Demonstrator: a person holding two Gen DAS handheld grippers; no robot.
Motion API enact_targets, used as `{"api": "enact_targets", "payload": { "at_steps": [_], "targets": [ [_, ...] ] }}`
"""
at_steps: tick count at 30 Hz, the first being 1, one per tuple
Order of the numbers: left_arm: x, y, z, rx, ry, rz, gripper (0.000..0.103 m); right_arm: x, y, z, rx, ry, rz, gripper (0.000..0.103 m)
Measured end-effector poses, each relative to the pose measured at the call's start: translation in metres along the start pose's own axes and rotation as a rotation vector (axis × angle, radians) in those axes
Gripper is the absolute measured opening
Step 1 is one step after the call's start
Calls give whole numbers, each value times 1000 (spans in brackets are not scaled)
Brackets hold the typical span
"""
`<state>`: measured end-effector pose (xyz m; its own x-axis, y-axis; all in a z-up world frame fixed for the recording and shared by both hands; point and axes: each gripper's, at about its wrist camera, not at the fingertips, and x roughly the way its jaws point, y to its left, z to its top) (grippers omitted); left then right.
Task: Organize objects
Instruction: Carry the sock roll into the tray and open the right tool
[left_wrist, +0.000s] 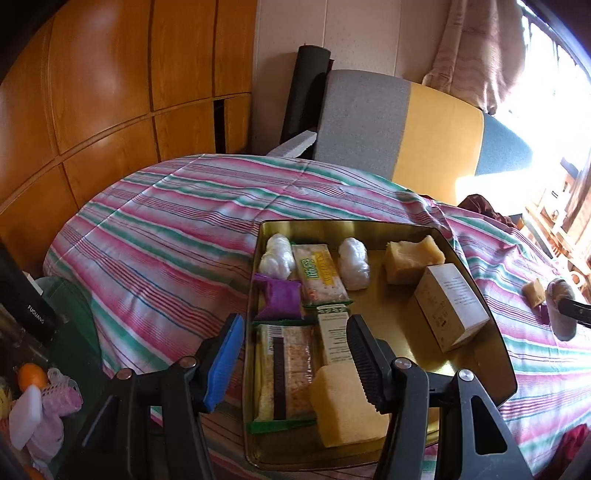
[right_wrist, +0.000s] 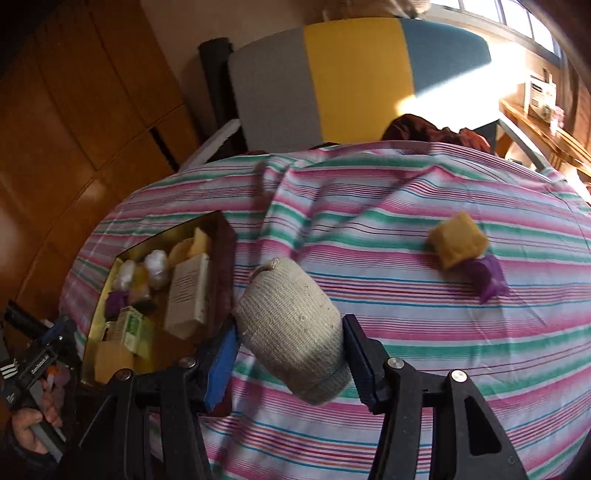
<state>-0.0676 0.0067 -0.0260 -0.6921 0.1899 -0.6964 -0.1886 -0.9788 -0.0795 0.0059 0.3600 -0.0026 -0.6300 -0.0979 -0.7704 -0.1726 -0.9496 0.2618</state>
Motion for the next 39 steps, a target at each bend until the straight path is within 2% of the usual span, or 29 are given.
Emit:
{"api": "enact_targets", "payload": {
  "at_steps": [5,9,11,14,18,21,23,25,36,39],
  "targets": [
    [0,26,-5,-48,7,21,59,30,99,1,-157,68,153,56],
    [1,39,-11,-76,16,25,59,68,154,-3,-238,139,177,56],
    [2,45,-13,-84,18,26,59,89,170,-4,-237,182,178,56],
    [3,53,-16,-101,23,26,59,123,182,-6,-211,240,121,56],
    [6,59,-21,-112,39,25,59,156,179,-5,-141,292,60,59],
    [8,60,-25,-110,51,26,59,168,178,-8,-117,315,80,62],
    [10,61,-27,-110,58,26,60,166,178,-9,-110,306,109,63],
    [12,61,-27,-115,63,24,61,162,177,-10,-102,303,142,68],
    [6,48,-28,-83,58,8,61,149,179,-17,-123,300,211,69],
    [3,44,-27,-69,48,16,64,140,180,-17,-143,272,207,69]
  ]
}}
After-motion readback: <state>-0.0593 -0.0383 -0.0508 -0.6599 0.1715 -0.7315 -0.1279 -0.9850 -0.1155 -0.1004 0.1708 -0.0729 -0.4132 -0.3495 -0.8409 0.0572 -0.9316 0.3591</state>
